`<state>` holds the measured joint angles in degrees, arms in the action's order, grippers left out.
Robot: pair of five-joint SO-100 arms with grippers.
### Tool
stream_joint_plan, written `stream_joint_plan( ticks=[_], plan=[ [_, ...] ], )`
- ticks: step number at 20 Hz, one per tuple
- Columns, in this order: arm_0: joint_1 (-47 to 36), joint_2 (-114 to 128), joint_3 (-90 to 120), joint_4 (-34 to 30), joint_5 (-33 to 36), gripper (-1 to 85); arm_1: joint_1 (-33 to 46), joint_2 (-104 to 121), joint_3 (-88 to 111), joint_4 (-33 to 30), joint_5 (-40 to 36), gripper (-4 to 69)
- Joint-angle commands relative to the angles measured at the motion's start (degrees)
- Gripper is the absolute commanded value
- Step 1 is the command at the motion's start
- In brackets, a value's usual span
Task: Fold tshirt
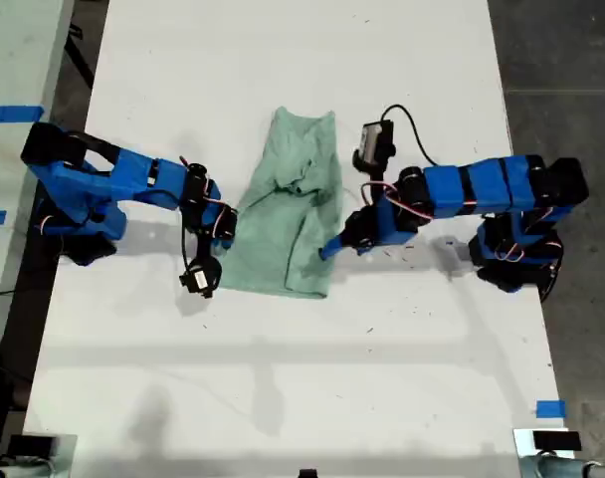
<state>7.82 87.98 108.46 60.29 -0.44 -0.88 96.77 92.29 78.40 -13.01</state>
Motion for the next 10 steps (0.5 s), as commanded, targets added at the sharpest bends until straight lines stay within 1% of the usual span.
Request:
stream_joint_plan(
  ticks=[1,2,3,5,7,10],
  plan=[
    [-0.4,6.7,-6.2,10.5,-1.0,0.0,-0.3,4.2,-0.2,-1.3,0.3,27.8],
    [-0.5,6.6,-10.5,15.1,-1.0,0.0,-0.4,4.2,-0.1,-1.4,0.4,27.7],
    [-0.8,5.9,-14.3,18.2,-1.0,0.0,-0.4,4.2,0.1,-1.7,0.4,27.6],
    [-1.1,0.2,-24.3,22.7,-0.5,0.0,-0.4,4.2,0.4,-2.3,0.4,27.5],
    [-1.1,-11.5,-39.2,27.9,0.9,0.0,-0.5,4.2,0.6,-2.6,0.4,27.2],
    [-0.6,-30.7,-62.9,32.4,3.8,0.0,-0.6,4.2,0.6,-2.6,0.4,27.1]
  ],
)
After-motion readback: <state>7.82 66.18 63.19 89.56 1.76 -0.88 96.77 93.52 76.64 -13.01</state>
